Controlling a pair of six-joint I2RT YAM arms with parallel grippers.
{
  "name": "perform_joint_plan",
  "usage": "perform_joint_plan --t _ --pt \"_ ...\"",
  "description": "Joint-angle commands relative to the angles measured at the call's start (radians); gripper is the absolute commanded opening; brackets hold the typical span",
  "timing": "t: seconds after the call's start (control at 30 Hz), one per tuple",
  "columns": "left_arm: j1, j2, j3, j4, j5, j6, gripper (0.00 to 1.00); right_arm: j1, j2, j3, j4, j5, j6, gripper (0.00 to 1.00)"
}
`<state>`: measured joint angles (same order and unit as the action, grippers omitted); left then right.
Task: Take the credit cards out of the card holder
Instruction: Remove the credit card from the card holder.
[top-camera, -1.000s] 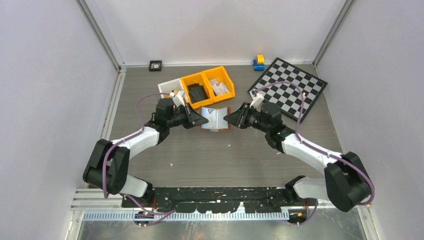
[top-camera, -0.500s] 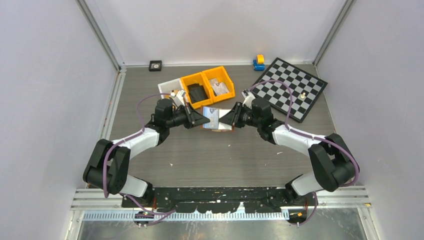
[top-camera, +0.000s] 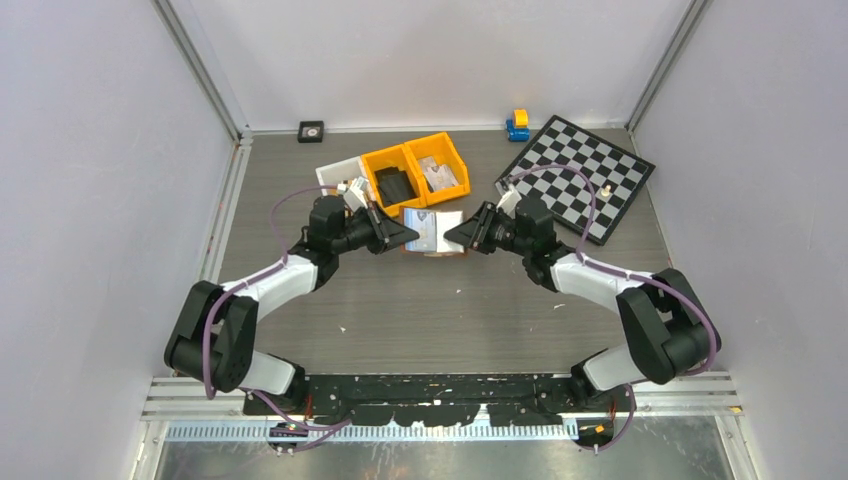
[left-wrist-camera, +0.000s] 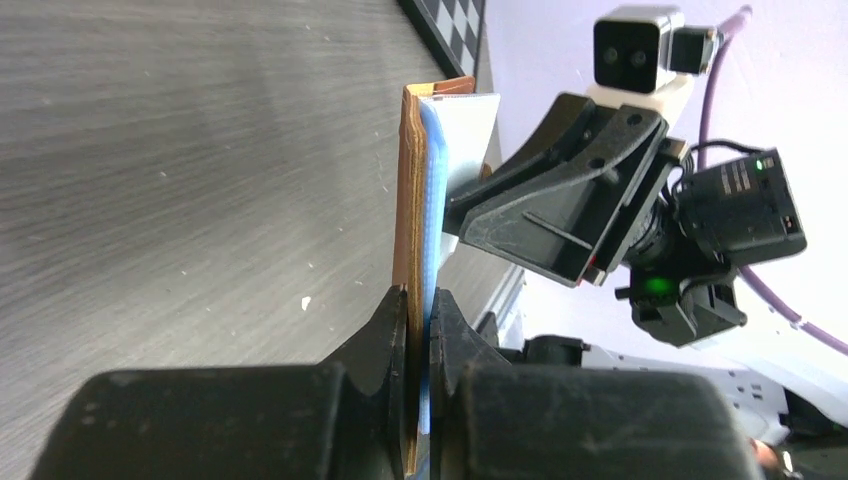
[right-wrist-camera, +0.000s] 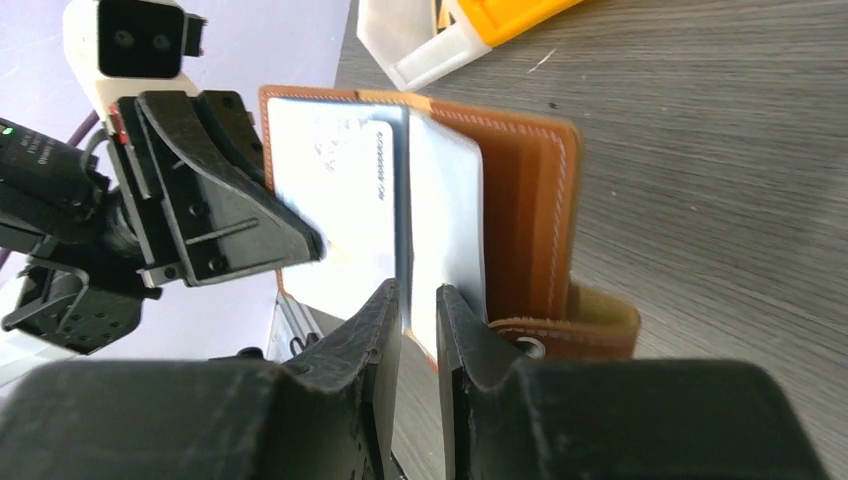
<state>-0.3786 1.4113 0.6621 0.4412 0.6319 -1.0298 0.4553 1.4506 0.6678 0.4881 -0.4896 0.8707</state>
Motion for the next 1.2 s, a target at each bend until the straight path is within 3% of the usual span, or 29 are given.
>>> perform_joint_plan --t 0.0,0.2,0.37,0.53,0.9,1.17 --pt "-0.005 -0.033 0.092 -0.054 -0.094 0.051 0.00 -0.016 -0.061 -0.038 0.067 0.066 0.002 0.25" --pt "-0.006 -0.090 0.035 -0.019 -0.161 0.070 0.00 -0.018 -0.095 -0.043 0.042 0.171 0.059 0.24" --pt "-0.013 -0.081 -0.001 0.028 -0.153 0.055 0.00 0.012 -0.061 0.103 -0.091 0.190 0.099 0.23" --pt "-0.013 -0.060 -0.016 0.080 -0.118 0.028 0.00 0.016 0.017 0.043 0.115 0.122 0.093 0.25" --pt "-0.013 -0.084 -0.094 0.177 -0.118 0.016 0.00 0.017 0.051 0.049 0.062 0.054 0.007 0.27" --pt "-0.013 -0.033 -0.087 0.293 -0.032 -0.037 0.00 0.017 0.112 0.063 0.104 0.001 0.023 0.31"
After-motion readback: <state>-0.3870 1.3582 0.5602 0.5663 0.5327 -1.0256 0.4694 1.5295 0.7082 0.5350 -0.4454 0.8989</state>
